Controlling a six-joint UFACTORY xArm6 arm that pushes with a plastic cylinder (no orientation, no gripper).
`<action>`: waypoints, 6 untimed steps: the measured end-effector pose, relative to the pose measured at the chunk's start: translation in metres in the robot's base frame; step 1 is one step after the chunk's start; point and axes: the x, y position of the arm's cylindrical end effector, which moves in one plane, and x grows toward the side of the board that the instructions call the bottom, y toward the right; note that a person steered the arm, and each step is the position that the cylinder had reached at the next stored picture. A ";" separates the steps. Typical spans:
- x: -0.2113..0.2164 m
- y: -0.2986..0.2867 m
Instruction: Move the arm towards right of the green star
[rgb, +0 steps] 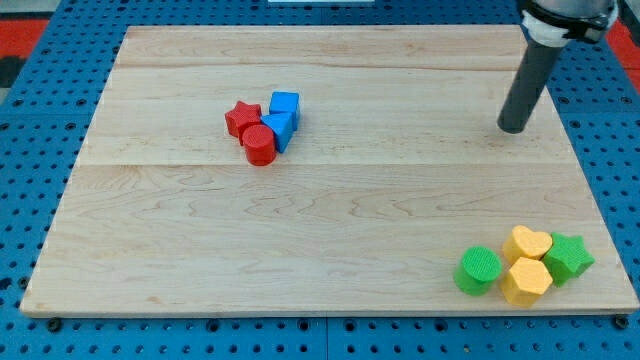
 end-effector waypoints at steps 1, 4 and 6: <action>0.015 0.076; 0.177 0.084; 0.145 -0.048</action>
